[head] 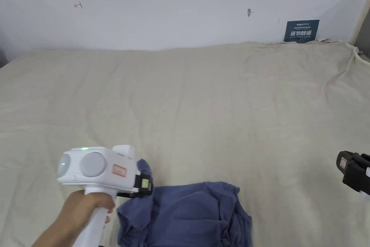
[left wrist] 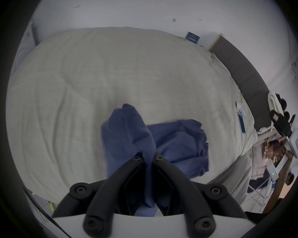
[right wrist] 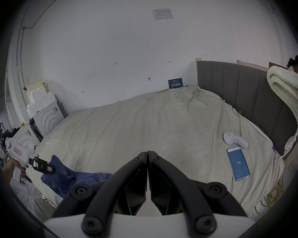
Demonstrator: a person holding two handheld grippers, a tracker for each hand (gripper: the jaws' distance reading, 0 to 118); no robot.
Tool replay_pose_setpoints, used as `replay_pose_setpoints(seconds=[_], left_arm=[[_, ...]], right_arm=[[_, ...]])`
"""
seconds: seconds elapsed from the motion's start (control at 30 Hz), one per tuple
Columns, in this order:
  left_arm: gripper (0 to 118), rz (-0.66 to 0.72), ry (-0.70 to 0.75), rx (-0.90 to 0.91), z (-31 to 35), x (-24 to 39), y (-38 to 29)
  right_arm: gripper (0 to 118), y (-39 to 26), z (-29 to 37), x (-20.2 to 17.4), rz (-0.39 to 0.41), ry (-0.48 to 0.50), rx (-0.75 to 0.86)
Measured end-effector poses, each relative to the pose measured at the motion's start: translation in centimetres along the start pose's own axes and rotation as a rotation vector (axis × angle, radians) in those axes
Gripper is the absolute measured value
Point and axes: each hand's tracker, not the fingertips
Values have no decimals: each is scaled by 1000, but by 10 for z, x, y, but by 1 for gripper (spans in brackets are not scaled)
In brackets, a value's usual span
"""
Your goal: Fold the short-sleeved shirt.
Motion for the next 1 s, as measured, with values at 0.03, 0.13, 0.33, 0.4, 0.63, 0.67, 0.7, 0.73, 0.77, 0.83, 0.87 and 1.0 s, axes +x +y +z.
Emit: replay_pose_setpoints(seconds=[0.03,0.13,0.33,0.4,0.63,0.67,0.7,0.73,0.77,0.83,0.87,1.0], left_arm=[[4,-9,-14,-8,-8,11,2],[4,-34,-50,-48,-35,41,3],[4,-65,-108,-121,-82,90,1],[4,-84,-98,-141,-95,104,-3],[4,-124,-86,-161,-121,128,-14],[5,-128,-79,-159,-123,129,-16],[8,-128,-73,-162,-126,129,-17],[16,-124,-74,-160,-126,128,-18],[35,-121,-79,-155,-126,128,-19],[77,-123,-122,-142,-123,129,-20],[103,-125,-170,-135,-121,133,-20],[118,-172,-177,0,-95,137,-15]], right_arm=[[1,-1,1,3,-4,-1,1],[1,-4,5,10,-17,-15,3],[1,-6,12,21,-25,-42,0],[1,-7,13,23,-24,-51,-3],[1,-8,15,28,-22,-65,-9],[1,-8,15,29,-23,-66,-10],[1,-8,16,28,-23,-67,-12],[1,-8,16,27,-23,-69,-12],[1,-9,16,27,-22,-69,-12],[1,-8,15,26,-22,-66,-15],[1,-8,15,25,-20,-65,-17],[1,-6,14,22,-13,-62,-19]])
